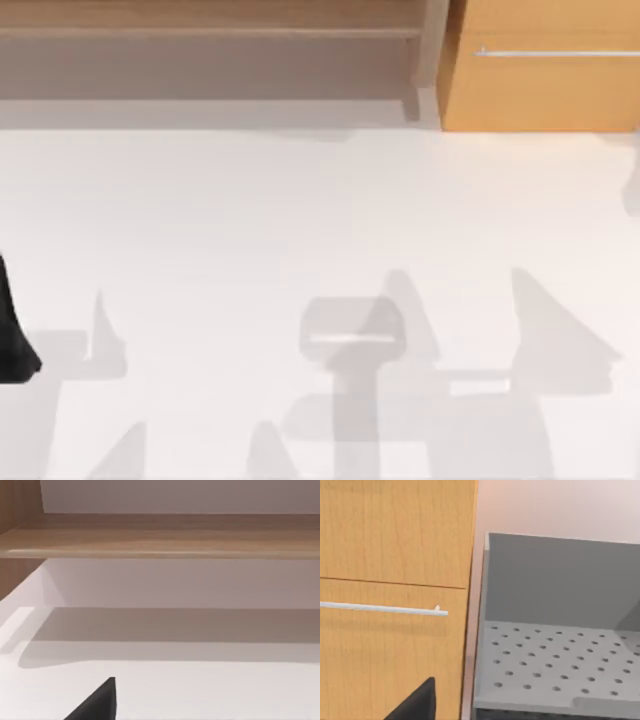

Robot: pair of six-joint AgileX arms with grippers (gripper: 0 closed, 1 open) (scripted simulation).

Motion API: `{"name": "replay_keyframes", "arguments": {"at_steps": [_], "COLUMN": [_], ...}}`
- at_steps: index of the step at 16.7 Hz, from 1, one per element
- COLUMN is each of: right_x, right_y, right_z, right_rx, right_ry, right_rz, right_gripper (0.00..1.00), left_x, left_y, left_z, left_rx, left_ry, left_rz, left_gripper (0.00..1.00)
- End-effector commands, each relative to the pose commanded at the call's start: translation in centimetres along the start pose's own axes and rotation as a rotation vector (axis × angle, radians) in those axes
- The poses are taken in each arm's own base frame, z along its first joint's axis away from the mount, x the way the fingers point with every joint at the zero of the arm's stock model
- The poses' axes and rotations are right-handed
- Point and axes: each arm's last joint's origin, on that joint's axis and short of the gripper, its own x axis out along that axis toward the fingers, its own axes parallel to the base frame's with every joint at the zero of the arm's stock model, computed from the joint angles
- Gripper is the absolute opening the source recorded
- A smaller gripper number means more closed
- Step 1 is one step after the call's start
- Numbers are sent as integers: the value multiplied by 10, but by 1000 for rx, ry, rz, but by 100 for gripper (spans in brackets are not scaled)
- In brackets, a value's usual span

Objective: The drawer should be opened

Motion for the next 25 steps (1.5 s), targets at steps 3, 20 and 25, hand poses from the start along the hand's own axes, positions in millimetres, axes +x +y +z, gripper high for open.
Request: {"name": "replay_keyframes", "arguments": {"at_steps": [3,20,25], "right_x": [34,161,160], "right_y": [5,167,166], "right_z": [-7,-187,-189], "right_rx": [-167,-1488,-1494], "right_ry": [-24,31,38], "right_rz": [1,3,6], "right_gripper": [100,100,100], "left_x": [0,0,0], "left_y": [0,0,0], "left_z": [0,0,0], "left_rx": [0,0,0], "left_ry": [0,0,0], "left_rz": [0,0,0], "left_gripper": [100,100,100]}}
